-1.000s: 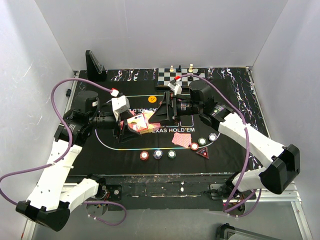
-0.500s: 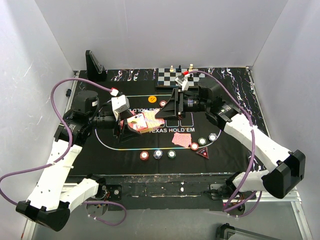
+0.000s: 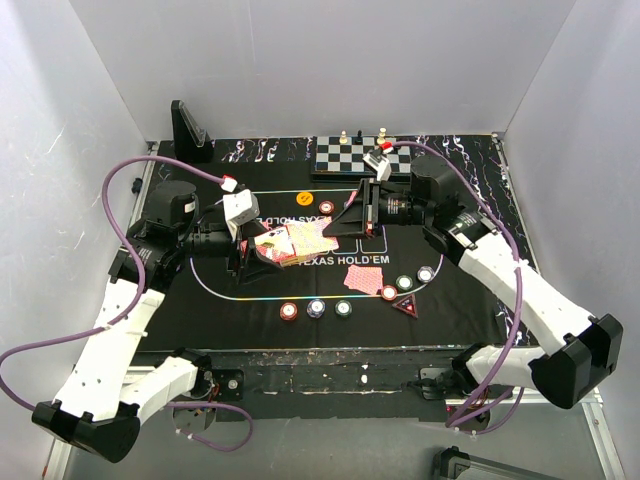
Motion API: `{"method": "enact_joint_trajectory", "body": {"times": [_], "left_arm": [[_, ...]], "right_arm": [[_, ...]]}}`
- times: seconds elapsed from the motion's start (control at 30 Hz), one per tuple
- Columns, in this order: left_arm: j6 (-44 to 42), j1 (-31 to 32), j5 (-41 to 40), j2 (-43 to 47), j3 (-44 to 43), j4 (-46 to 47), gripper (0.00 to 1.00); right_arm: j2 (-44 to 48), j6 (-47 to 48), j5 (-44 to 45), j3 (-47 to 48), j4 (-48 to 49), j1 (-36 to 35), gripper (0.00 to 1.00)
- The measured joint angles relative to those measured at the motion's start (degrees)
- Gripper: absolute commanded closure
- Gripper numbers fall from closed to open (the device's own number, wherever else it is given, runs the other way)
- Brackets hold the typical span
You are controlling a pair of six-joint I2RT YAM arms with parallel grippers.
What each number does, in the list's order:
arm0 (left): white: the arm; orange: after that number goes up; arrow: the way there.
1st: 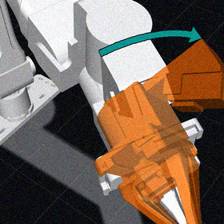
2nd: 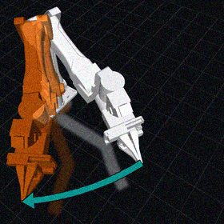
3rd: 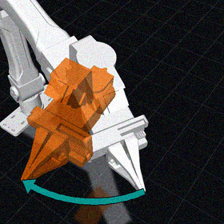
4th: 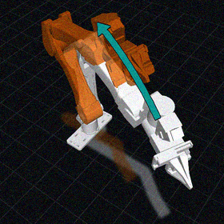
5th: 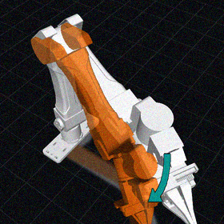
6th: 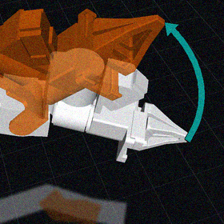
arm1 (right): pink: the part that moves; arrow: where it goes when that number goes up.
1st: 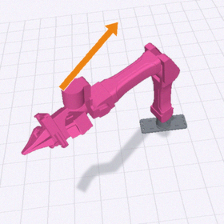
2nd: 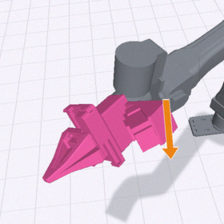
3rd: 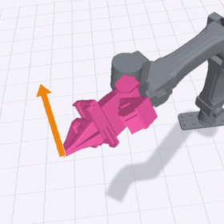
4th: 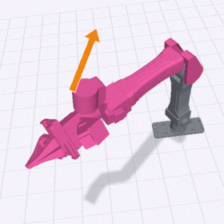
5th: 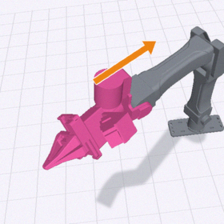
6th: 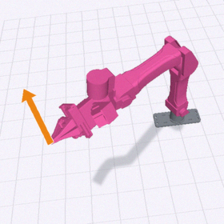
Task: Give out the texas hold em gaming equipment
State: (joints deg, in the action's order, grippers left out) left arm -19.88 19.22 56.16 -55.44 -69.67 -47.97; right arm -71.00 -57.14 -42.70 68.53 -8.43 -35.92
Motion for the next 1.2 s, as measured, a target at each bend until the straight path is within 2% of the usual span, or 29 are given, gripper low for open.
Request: {"method": "enact_joint_trajectory", "body": {"times": [0.23,0.57,0.83,1.03,1.2], "left_arm": [[0.00,0.00,0.00,0.13,0.70,0.00,1.00],[-0.07,0.00,0.00,0.37,0.74,-0.02,1.00],[-0.09,0.00,0.00,1.73,0.76,-0.76,1.00],[-0.07,0.00,0.00,2.73,0.76,-1.79,1.00],[-0.04,0.00,0.02,3.52,0.74,-2.67,1.00]], "right_arm": [[1.62,0.55,-0.50,0.00,-2.29,2.54,0.98],[2.71,2.49,-2.10,0.63,-6.51,8.15,0.99],[2.19,4.52,-4.02,5.40,-8.74,13.07,0.99],[-2.58,9.49,-3.10,10.25,-11.56,14.47,0.99],[-12.50,17.25,3.98,16.09,-18.91,13.73,0.99]]}}
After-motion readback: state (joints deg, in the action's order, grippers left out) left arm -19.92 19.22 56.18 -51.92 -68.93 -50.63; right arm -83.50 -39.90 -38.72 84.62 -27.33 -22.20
